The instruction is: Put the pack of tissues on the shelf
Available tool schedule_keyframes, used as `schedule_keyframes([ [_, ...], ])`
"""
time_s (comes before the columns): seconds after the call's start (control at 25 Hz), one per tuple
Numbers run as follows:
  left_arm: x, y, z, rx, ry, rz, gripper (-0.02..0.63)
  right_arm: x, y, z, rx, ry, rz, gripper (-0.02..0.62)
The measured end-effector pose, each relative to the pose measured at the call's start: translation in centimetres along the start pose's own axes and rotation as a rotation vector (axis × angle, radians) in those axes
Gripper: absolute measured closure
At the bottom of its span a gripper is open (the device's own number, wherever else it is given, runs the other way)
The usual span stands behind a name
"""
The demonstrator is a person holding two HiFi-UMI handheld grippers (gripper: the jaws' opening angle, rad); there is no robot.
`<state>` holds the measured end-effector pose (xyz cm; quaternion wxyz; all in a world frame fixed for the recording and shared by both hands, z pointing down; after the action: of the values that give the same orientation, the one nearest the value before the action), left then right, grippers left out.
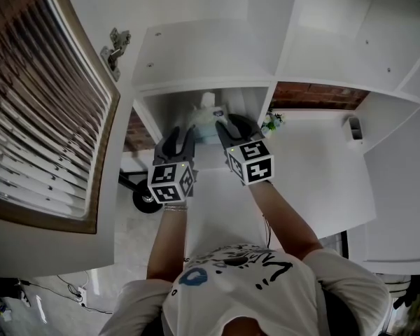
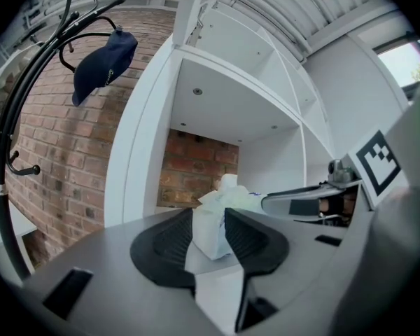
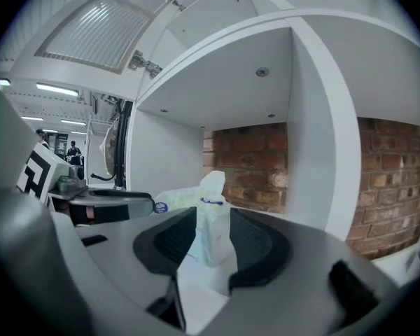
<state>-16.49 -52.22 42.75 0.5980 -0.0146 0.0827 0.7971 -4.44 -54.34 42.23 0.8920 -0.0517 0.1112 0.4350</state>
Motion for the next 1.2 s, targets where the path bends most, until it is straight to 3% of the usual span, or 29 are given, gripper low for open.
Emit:
schedule_keyframes([
  [0.44, 3.0, -1.4, -0.8, -0.006, -0.013, 0.048, 0.472, 3.4, 2.7, -1.0, -0.005, -0.079, -0.100, 0.456],
  [0.92, 6.2, -4.9, 0.4, -0.005, 0.010, 0.124, 0.474, 8.1, 4.0, 0.3, -0.019, -0.082, -0.155, 0.457],
  [1.2, 8.3, -6.4, 0.7, 0.025, 0.020, 0.184, 0.529, 10.0, 5.2, 0.6, -0.035, -0.084, -0.185, 0.516],
])
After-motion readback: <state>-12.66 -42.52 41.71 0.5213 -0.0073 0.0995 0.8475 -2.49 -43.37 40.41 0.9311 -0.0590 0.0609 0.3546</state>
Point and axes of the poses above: the fingertips, and each gripper's own axes: x backward along the fingers, y to its left, z out of its underside, the point moved 2 cm from there along x, backward along the fingers, and after that the axes turned 7 degrees about -z, right-handed, at the moved point
